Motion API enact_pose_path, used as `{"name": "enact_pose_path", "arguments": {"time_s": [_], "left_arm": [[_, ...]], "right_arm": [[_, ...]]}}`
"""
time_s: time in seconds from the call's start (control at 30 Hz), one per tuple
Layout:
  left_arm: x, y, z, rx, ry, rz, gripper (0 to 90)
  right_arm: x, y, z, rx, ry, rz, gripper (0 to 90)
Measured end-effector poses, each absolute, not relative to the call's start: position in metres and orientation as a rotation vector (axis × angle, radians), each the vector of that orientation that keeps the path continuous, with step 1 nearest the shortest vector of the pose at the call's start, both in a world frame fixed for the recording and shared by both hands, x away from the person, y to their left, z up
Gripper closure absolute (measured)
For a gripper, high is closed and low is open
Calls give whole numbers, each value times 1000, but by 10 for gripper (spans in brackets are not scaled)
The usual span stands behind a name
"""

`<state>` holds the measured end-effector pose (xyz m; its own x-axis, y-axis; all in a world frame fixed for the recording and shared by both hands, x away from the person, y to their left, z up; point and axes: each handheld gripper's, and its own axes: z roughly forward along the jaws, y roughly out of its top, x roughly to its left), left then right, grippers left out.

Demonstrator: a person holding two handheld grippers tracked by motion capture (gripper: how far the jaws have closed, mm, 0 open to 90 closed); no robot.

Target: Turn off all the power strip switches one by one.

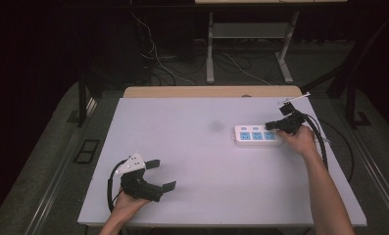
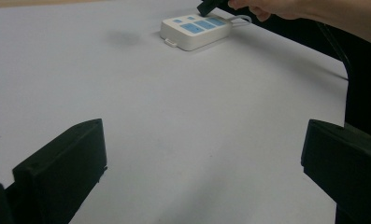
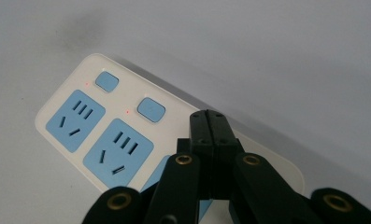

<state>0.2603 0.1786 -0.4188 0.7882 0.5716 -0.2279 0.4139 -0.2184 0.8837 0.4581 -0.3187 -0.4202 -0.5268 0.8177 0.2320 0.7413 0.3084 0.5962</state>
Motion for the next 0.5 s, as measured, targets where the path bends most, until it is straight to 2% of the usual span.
{"name": "enact_pose_path", "arguments": {"time_s": [0.5], "left_arm": [[262,179,-420,1852,758,168,0]], "right_arm": [[459,-318,-419,1478,2446,1011,900]]}}
